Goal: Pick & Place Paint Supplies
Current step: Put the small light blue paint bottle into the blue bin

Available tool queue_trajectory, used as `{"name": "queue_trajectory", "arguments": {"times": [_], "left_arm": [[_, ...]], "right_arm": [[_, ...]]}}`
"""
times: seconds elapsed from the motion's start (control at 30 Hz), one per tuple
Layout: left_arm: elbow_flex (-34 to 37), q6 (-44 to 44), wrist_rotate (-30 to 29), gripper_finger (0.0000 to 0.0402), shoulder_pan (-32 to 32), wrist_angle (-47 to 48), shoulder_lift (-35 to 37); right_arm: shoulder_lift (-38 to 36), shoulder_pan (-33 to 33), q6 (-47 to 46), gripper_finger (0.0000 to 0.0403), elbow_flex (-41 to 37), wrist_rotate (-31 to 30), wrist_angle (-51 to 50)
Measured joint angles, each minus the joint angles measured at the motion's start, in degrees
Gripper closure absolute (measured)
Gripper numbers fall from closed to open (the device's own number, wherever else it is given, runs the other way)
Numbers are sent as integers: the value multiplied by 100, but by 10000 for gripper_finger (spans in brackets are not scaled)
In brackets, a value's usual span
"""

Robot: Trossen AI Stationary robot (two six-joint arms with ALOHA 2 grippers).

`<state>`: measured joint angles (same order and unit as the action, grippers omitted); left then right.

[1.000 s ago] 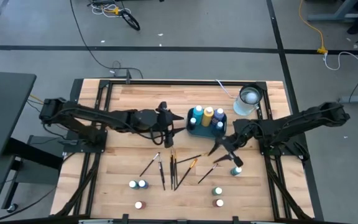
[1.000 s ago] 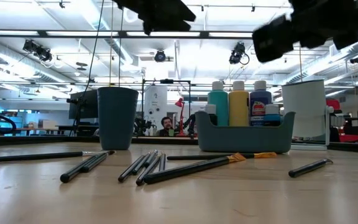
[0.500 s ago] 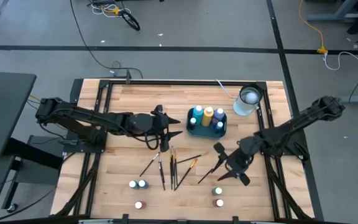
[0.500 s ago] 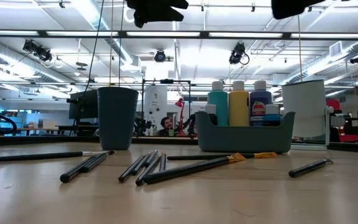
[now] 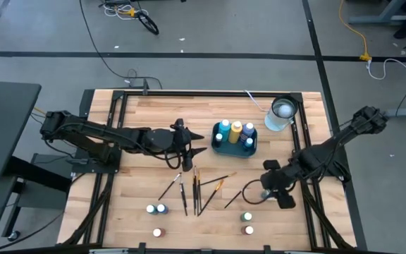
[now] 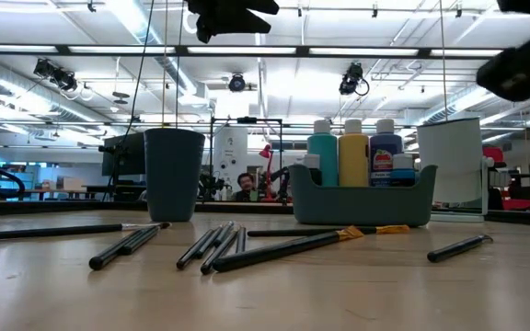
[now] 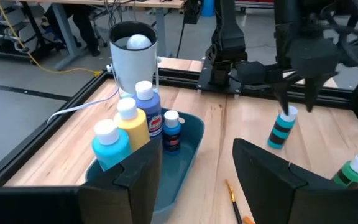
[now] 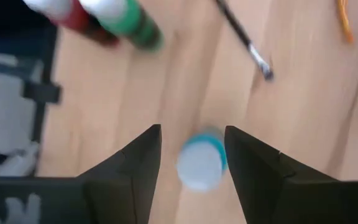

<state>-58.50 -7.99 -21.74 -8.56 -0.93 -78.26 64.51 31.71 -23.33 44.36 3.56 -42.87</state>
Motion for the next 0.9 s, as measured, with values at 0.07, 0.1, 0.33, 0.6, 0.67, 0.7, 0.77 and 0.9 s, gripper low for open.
{"name": "queue_trajectory", "arguments": {"times": [0.07,0.1,0.33,0.6,0.67,0.7,0.77,0.9], "left_arm": [[0,49,-2,194,0,-2,0],[0,69,-4,194,0,-1,0],[0,69,-6,194,0,0,0],[0,68,-8,194,0,0,-2],[0,68,-6,194,0,-1,-2],[0,69,-6,194,0,-1,-4],[0,68,-9,194,0,-2,-4],[0,95,-10,194,2,-5,-4]], "right_arm": [[47,86,46,224,0,-140,-111],[81,111,124,224,0,-179,-106],[328,156,82,224,2,-123,-90],[629,156,127,227,0,-97,-156],[671,156,128,236,4,16,-177],[689,156,129,243,10,56,-172],[713,156,124,261,15,117,-106],[654,141,-8,289,-1,174,71]]}}
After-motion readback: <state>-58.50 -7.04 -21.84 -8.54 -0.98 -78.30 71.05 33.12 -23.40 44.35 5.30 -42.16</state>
